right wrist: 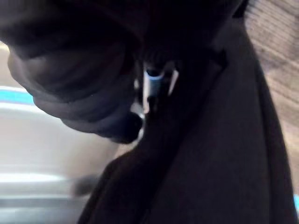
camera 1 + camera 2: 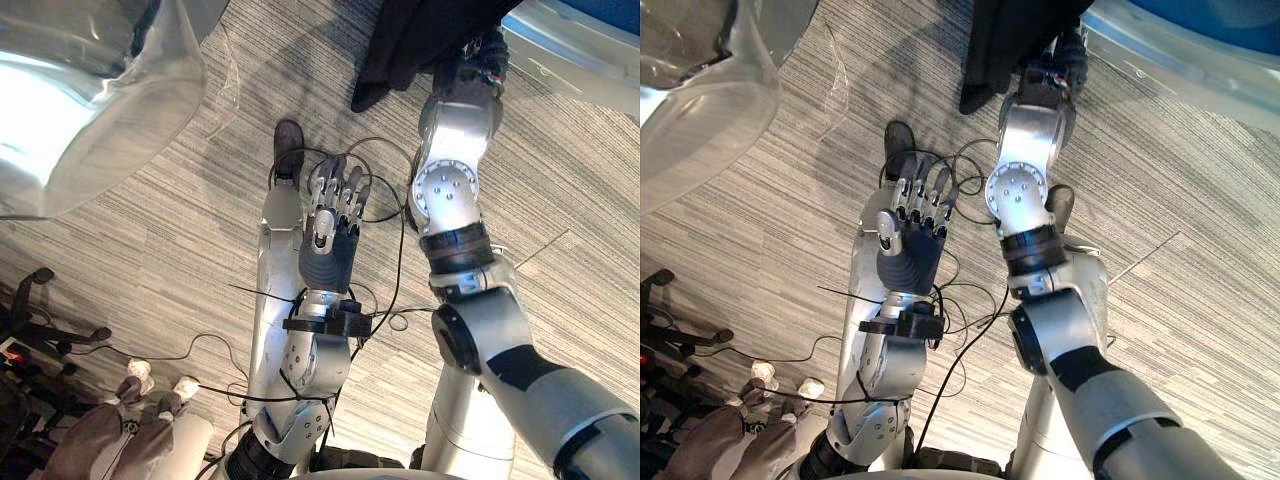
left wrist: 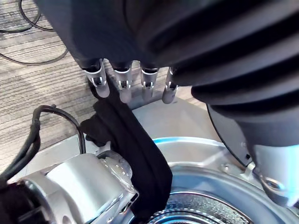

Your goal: Pick up the laundry basket with both hands and put the clothes into the washing machine.

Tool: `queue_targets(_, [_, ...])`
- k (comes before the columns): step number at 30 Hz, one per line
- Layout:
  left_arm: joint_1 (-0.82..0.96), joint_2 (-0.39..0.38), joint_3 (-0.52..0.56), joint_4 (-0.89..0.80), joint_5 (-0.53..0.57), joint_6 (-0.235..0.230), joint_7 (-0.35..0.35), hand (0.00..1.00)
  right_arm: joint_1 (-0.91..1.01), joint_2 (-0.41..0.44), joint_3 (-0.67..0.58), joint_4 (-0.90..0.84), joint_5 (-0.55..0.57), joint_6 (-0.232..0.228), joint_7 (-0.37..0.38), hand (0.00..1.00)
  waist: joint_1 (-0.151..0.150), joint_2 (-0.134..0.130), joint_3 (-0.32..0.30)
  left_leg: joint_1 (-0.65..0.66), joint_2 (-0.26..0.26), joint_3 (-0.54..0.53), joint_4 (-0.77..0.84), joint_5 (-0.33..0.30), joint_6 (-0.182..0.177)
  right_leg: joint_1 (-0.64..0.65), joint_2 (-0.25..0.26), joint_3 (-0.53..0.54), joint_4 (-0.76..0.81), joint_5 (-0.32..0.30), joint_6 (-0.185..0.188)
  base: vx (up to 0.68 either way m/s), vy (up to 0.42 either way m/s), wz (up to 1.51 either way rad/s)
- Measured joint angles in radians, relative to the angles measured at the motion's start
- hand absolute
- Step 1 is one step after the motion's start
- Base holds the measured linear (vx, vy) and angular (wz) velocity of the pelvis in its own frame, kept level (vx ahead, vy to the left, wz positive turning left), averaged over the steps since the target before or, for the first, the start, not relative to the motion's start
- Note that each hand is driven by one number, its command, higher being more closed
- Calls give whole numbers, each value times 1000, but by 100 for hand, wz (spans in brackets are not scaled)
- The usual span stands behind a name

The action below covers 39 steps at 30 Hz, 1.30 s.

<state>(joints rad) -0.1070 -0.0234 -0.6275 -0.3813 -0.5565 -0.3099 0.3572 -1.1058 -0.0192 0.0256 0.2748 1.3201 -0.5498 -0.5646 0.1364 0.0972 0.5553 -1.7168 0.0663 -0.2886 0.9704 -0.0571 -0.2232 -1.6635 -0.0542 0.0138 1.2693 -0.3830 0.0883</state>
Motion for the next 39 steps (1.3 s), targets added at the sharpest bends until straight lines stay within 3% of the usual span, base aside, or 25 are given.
queue_targets(4, [2,7,0,0,4,17,0,0,124,11,101,-199,-119,-10,7,100,-16,-1,0,14,9,13,16,-9,10,15,13,19,-1,3,6,20,-12,-13])
queue_targets(11, [9,11,0,3,19,43,-2,0,234,18,190,-342,-158,-11,-12,100,-27,-8,-1,79,32,24,1,-28,14,93,35,25,-56,8,14,15,-11,-13])
queue_targets(15, [24,17,2,-4,20,51,-6,0,245,-45,220,-340,-151,1,-52,100,-36,-53,-1,90,38,34,19,-37,23,109,38,33,-59,15,9,41,-1,-6])
queue_targets(17, [51,19,3,-7,19,50,-8,0,240,-108,260,-329,-138,18,-75,100,-50,-61,0,89,38,33,33,-39,26,115,39,34,-61,17,12,31,11,-9])
queue_targets(19, [88,31,9,-21,13,49,-9,0,202,-210,340,-289,-63,34,-89,100,-75,-63,-1,90,40,26,45,-44,31,131,47,32,-71,25,19,16,25,-19])
queue_targets(23, [99,38,10,-56,-23,37,-24,0,105,-317,434,-192,50,64,-89,100,-106,-91,-4,91,41,24,45,-47,31,133,53,37,-87,41,26,-25,30,-13])
queue_targets(25, [107,41,12,-62,-28,28,-28,0,-14,-362,493,-50,83,125,-89,100,-133,-100,-4,91,40,24,14,-47,31,134,56,39,-128,44,28,-71,24,-14])
queue_targets(27, [107,40,11,-62,-34,27,-30,0,-98,-396,506,71,93,193,-78,100,-139,-103,-2,91,41,25,-24,-47,31,134,56,38,-176,44,29,-78,22,-18])
queue_targets(28, [109,43,3,-61,-50,21,-28,0,-198,-422,512,237,119,265,-42,100,-142,-107,0,94,41,30,-79,-45,29,134,45,38,-206,43,28,-93,15,2])
queue_targets(29, [108,46,-6,-61,-58,21,-29,0,-222,-419,519,303,120,265,-23,100,-146,-109,0,97,40,45,-90,-45,29,136,32,40,-214,52,33,-126,8,33])
queue_targets(30, [104,55,-30,-63,-61,14,-29,0,-268,-416,529,421,123,272,6,100,-148,-113,0,92,31,54,-41,-55,45,146,-3,35,-237,101,29,-77,17,27])
queue_targets(31, [104,62,-49,-61,-61,9,-31,0,-293,-414,534,478,124,294,24,100,-141,-115,-1,80,16,27,111,-88,94,155,-16,14,-245,127,31,-27,94,-7])
queue_targets(32, [107,74,-84,-63,-62,0,-35,0,-322,-414,536,521,126,329,44,100,-143,-114,-2,138,27,12,147,-186,69,162,-23,-22,-247,137,52,40,82,9])
queue_targets(34, [103,81,-106,-47,-63,-4,-48,0,-360,-419,537,615,128,329,44,100,-160,-138,-1,116,56,70,124,-155,79,182,-31,-23,-190,120,31,25,13,49])
queue_targets(36, [98,80,-113,-40,-70,-5,-48,0,-406,-418,541,684,152,342,45,100,-146,-140,-2,116,48,54,104,-154,80,201,-36,-42,-253,148,52,-21,16,-8])
queue_targets(39, [97,81,-117,-40,-70,-8,-49,0,-449,-421,550,728,155,342,45,100,-160,-140,-2,121,55,106,53,-154,80,208,-56,-29,-320,168,65,-31,60,-3])
